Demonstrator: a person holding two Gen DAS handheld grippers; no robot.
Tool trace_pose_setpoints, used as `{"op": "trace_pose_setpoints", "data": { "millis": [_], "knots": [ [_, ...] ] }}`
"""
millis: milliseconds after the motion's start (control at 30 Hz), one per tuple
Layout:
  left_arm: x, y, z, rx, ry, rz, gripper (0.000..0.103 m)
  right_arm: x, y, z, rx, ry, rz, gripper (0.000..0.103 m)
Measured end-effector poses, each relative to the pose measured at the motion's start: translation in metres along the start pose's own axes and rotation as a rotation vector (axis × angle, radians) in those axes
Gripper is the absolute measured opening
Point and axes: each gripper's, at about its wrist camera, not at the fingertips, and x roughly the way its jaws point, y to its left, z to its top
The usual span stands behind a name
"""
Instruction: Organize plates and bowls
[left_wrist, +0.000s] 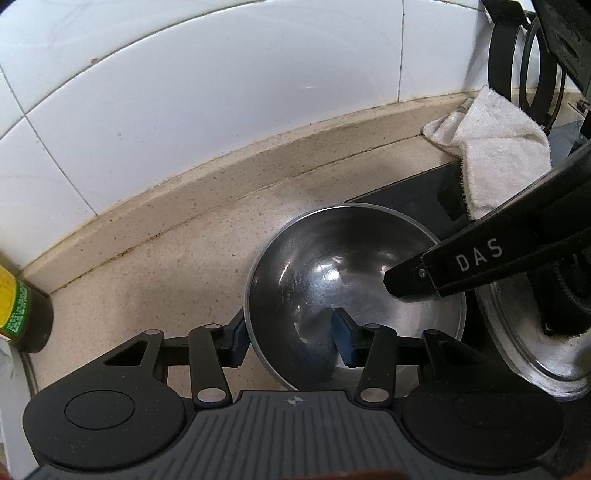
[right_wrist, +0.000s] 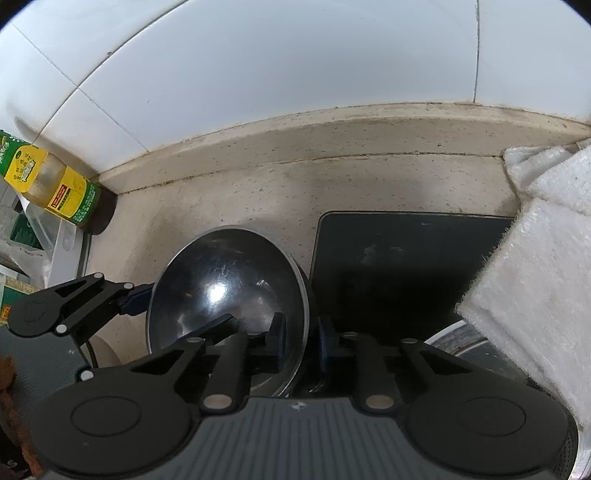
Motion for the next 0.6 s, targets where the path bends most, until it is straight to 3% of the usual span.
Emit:
{"op": "trace_pose_setpoints", "data": {
  "millis": [600],
  "knots": [
    [-0.013,-0.003,-0.001,0.017,-0.046,0.015,0.054,-0.016,0.002,-0.003,0.011,-0.038,0.017,0.018]
  ]
}}
